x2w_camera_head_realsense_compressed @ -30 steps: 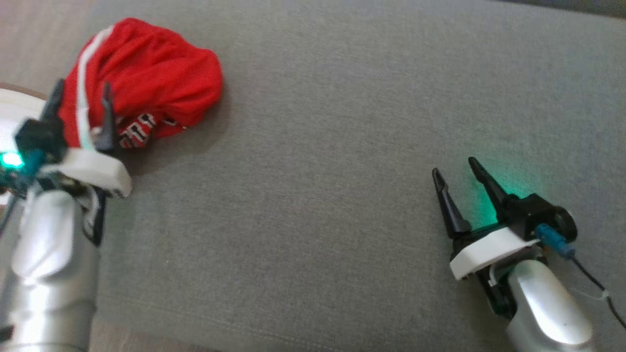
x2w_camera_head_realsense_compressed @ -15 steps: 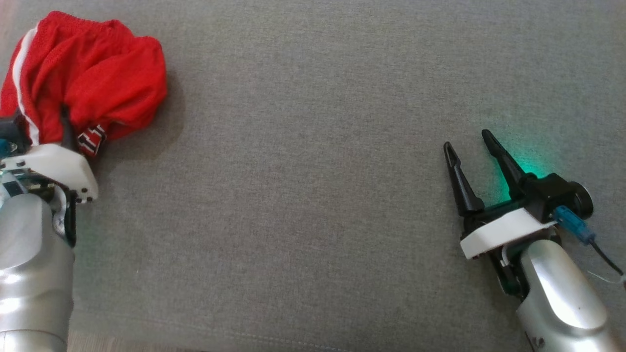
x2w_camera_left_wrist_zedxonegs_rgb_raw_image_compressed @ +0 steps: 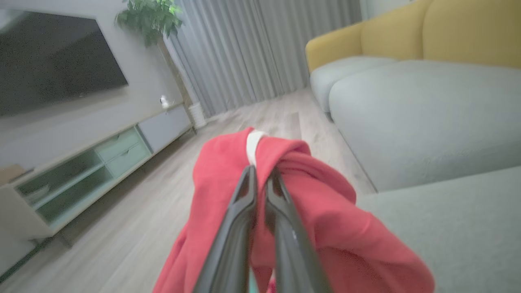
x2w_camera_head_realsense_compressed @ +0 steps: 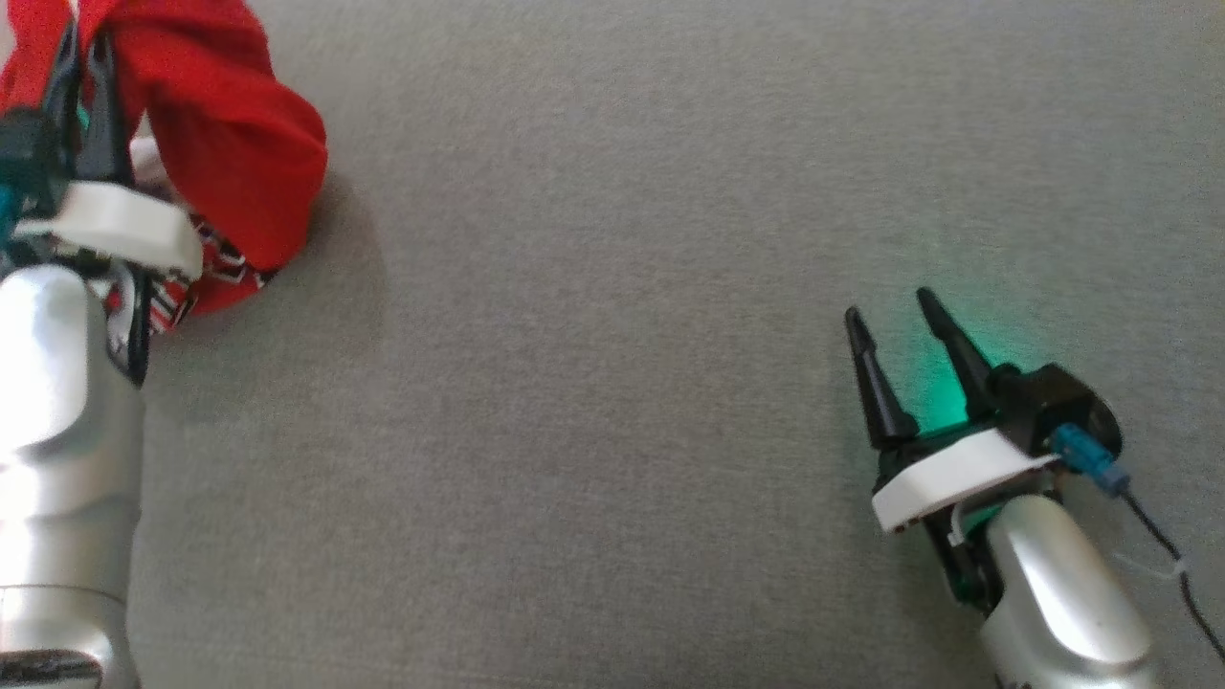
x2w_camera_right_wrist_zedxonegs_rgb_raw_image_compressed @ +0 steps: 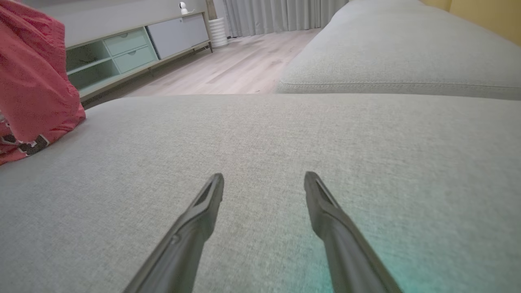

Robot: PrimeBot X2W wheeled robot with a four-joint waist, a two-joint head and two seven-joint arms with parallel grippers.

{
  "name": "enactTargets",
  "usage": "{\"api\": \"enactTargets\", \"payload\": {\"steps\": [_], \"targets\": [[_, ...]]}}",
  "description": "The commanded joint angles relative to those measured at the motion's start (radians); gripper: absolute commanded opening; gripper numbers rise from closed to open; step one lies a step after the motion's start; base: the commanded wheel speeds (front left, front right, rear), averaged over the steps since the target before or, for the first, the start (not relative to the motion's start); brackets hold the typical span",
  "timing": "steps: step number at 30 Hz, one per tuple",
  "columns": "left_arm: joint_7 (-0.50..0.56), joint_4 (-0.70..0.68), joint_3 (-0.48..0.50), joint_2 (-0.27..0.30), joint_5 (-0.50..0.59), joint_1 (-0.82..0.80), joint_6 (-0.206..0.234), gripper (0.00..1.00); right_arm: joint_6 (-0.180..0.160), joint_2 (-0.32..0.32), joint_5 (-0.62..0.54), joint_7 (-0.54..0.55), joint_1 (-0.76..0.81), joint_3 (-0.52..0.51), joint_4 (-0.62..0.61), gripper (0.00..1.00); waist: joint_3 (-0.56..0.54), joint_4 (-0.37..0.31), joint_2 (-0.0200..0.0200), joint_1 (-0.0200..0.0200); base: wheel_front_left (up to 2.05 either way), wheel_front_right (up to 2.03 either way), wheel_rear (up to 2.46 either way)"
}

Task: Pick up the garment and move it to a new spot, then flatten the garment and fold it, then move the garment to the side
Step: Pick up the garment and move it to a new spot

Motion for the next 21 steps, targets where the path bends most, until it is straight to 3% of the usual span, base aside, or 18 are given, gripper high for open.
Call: {"api": "enactTargets", "payload": {"steps": [1, 5, 12, 21], "targets": [[-0.016, -0.065, 0.003, 0.041, 0.009, -0.045, -0.007, 0.0, 0.004, 0.019, 0.006, -0.005, 0.017, 0.02, -0.018, 1.0, -0.044, -0.045, 0.0, 0.0001, 0.0, 0.0, 0.0], [-0.025, -0.127, -0.034, 0.009, 0.009, -0.047, -0.02, 0.0, 0.004, 0.039, 0.009, -0.005, 0.028, 0.032, -0.009, 1.0, -0.086, -0.099, 0.0, 0.0001, 0.0, 0.0, 0.0], [-0.032, -0.22, -0.137, -0.11, -0.029, 0.001, -0.046, 0.0, 0.004, 0.07, 0.016, -0.005, 0.042, 0.07, 0.002, 1.0, -0.149, -0.261, 0.0, 0.0001, 0.0, 0.0, 0.0], [-0.039, -0.185, -0.277, -0.238, -0.128, 0.081, -0.056, 0.0, 0.004, 0.086, 0.037, -0.005, 0.041, 0.126, 0.001, 1.0, -0.158, -0.438, 0.0, 0.0001, 0.0, 0.0, 0.0]]}}
